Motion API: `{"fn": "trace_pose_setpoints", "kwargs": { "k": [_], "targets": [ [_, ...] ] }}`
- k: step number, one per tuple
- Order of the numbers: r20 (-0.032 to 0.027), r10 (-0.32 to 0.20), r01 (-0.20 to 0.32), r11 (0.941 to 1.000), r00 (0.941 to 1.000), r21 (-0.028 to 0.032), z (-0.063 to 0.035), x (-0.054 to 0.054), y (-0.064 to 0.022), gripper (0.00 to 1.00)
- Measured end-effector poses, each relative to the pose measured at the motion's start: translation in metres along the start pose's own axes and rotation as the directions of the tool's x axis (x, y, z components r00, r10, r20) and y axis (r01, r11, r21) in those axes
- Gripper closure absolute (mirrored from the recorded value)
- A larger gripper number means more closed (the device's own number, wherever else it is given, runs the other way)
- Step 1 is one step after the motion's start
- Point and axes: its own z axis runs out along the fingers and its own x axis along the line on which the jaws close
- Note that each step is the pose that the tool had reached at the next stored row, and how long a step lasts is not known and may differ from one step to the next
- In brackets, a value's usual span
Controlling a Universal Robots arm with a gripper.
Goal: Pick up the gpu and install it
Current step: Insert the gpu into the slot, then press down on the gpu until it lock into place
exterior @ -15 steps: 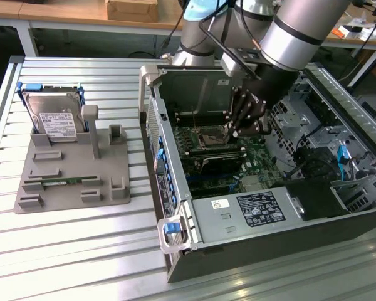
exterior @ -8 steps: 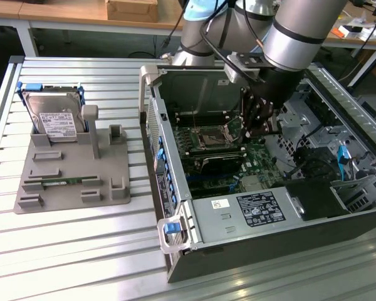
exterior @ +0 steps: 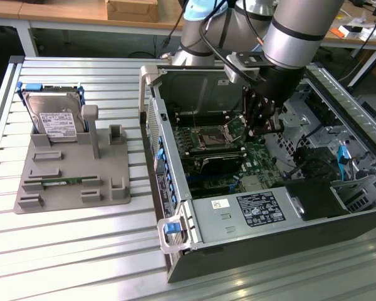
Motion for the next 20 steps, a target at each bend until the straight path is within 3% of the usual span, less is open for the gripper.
{"fn": "trace_pose_setpoints", "kwargs": {
  "k": [7, 9, 11, 17, 20],
  "targets": [
    [-0.0003, -0.003, 0.003, 1.0, 1.0, 0.0002, -0.0004, 0.0, 0.0046, 0.89],
    [-0.0011, -0.003, 0.003, 1.0, 1.0, 0.0002, 0.0015, 0.001, 0.0316, 0.89],
    [-0.003, -0.003, 0.003, 1.0, 1.0, 0.0003, 0.0047, 0.002, 0.0486, 0.89],
    [-0.0039, -0.004, 0.004, 1.0, 1.0, 0.0003, 0.0275, 0.002, 0.0753, 0.89],
    [-0.0045, -0.004, 0.004, 1.0, 1.0, 0.0, 0.0297, 0.002, 0.0777, 0.89]
  ]
}}
